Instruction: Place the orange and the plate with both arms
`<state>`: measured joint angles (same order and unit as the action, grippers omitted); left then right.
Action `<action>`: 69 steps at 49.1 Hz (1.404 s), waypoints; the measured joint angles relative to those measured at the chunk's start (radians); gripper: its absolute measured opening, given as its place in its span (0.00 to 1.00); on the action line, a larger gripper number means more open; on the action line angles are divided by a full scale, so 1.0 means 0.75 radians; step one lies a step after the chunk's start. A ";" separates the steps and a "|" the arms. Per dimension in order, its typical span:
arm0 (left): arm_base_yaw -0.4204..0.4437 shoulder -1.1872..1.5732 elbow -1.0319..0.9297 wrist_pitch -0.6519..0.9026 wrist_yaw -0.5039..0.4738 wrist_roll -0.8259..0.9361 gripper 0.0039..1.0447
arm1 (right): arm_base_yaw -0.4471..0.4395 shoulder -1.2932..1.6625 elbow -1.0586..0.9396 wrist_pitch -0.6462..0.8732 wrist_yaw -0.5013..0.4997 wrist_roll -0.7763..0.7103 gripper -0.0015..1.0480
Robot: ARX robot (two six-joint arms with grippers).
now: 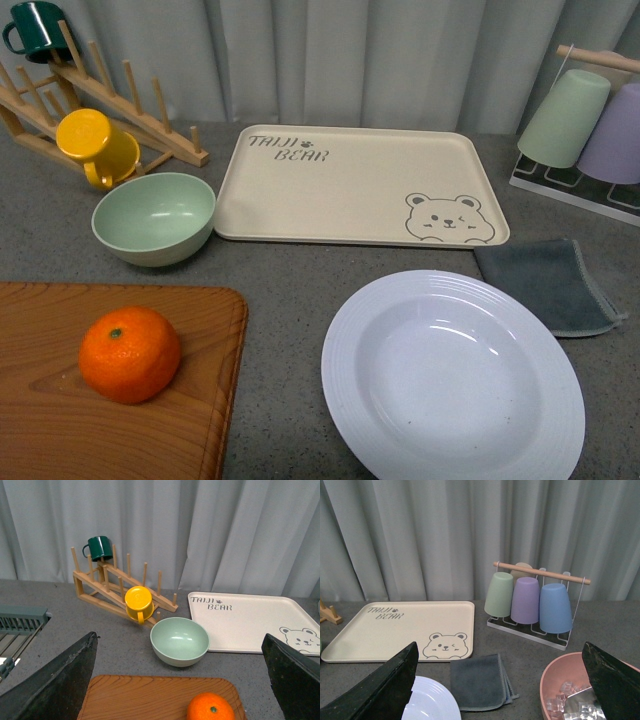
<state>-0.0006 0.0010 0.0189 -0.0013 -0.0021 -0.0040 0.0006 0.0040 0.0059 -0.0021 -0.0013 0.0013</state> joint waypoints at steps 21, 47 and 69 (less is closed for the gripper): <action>0.000 0.000 0.000 0.000 0.000 0.000 0.94 | 0.000 0.000 0.000 0.000 -0.001 0.000 0.91; 0.000 0.000 0.000 0.000 0.000 0.000 0.94 | 0.000 0.000 -0.001 0.000 0.000 0.000 0.91; 0.000 0.000 0.000 0.000 -0.001 0.000 0.94 | 0.000 0.000 0.000 0.000 0.000 0.000 0.91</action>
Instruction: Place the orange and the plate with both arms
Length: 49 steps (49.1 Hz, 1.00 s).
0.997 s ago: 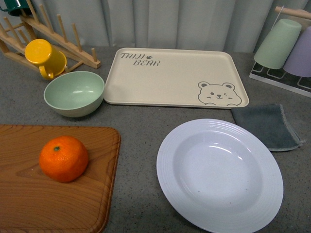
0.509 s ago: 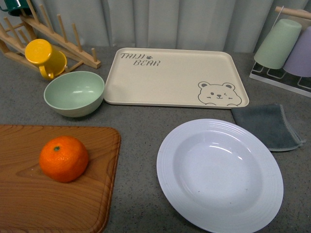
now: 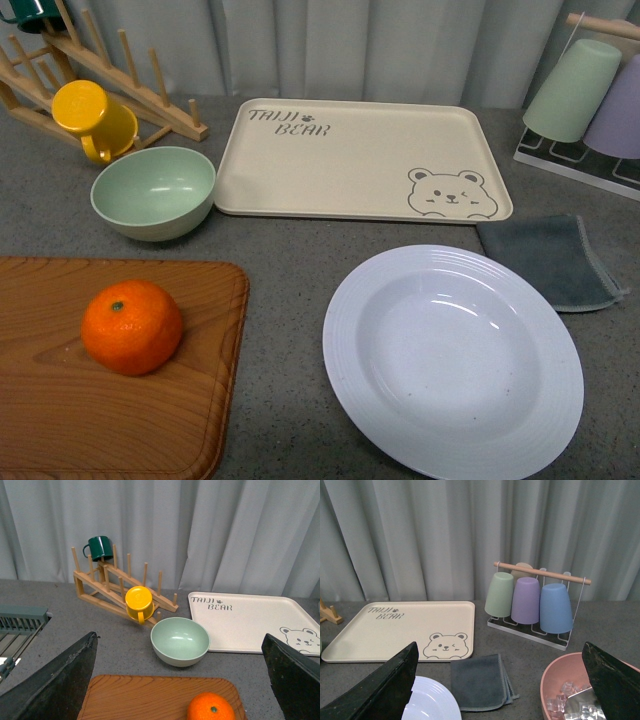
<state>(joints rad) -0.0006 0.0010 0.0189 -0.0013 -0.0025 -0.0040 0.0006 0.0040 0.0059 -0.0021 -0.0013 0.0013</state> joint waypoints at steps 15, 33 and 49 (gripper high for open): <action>0.000 0.000 0.000 0.000 0.001 0.000 0.94 | 0.000 0.000 -0.001 0.000 0.000 0.000 0.91; 0.000 0.000 0.000 0.000 0.000 0.000 0.94 | 0.000 0.000 0.000 0.000 0.000 0.000 0.91; 0.000 0.000 0.000 0.000 0.001 0.000 0.94 | 0.000 0.000 0.000 0.000 -0.001 0.000 0.91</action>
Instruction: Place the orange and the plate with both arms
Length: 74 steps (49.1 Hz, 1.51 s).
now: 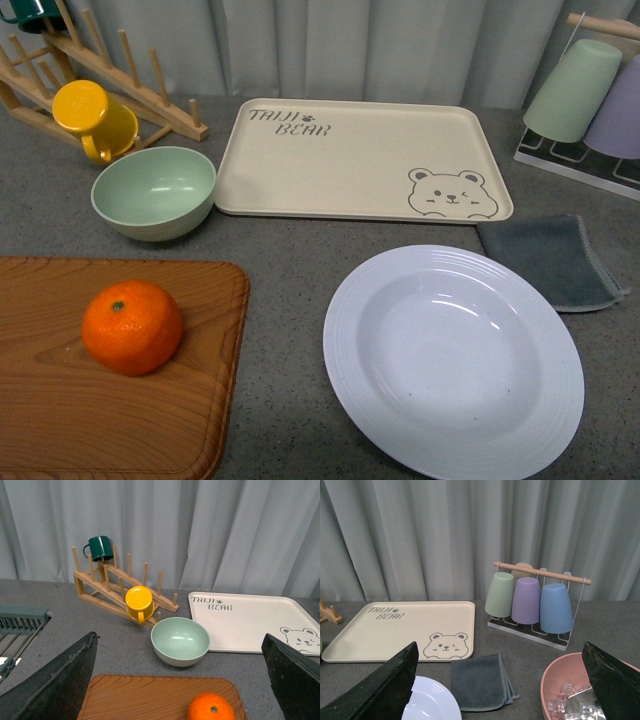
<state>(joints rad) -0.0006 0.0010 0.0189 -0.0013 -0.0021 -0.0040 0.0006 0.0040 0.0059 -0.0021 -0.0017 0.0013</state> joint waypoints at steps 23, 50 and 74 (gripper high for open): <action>-0.083 0.750 0.217 0.160 -0.378 -0.192 0.94 | 0.000 0.000 0.000 0.000 0.000 0.000 0.91; -0.393 1.906 0.776 0.131 -0.306 -0.093 0.94 | 0.000 0.000 -0.001 0.000 0.001 0.000 0.91; -0.405 2.158 0.860 -0.054 -0.259 -0.005 0.94 | 0.000 -0.001 -0.001 0.000 0.001 0.000 0.91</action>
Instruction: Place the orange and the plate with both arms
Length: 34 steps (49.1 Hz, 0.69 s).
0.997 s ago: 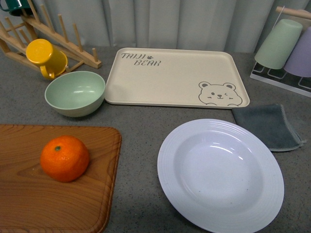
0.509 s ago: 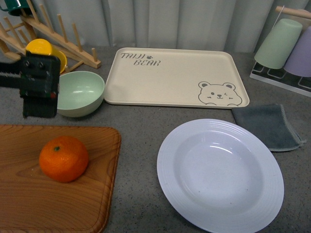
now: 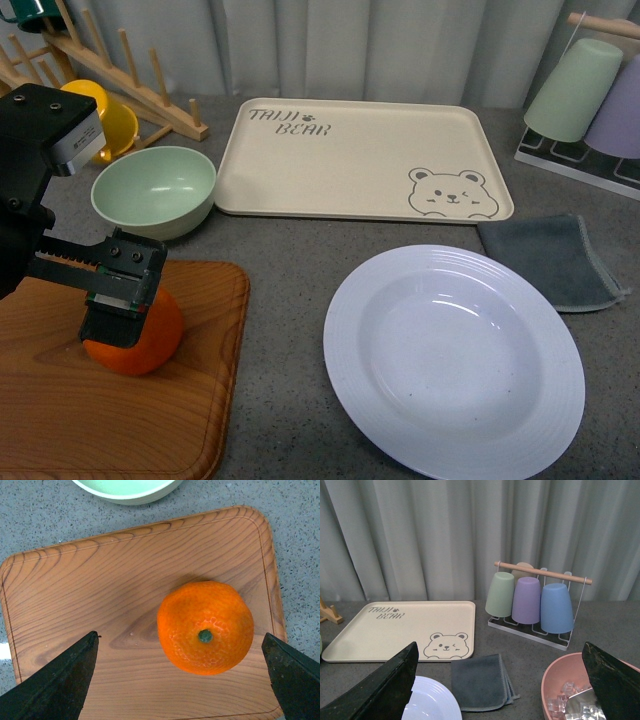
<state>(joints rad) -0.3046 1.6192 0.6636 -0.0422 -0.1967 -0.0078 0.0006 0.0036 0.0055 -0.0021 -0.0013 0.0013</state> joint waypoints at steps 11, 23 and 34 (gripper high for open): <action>-0.013 0.075 0.045 -0.055 0.047 -0.031 0.94 | 0.000 0.001 0.000 0.000 0.000 0.000 0.91; -0.016 0.109 0.077 -0.078 0.069 -0.047 0.94 | 0.000 0.001 0.001 0.000 0.000 0.000 0.91; -0.014 0.190 0.100 -0.075 0.092 -0.062 0.94 | 0.000 0.001 0.001 0.000 0.000 0.000 0.91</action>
<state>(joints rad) -0.3149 1.7618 0.7387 -0.0986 -0.1276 -0.0544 0.0006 0.0040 0.0059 -0.0021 -0.0013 0.0013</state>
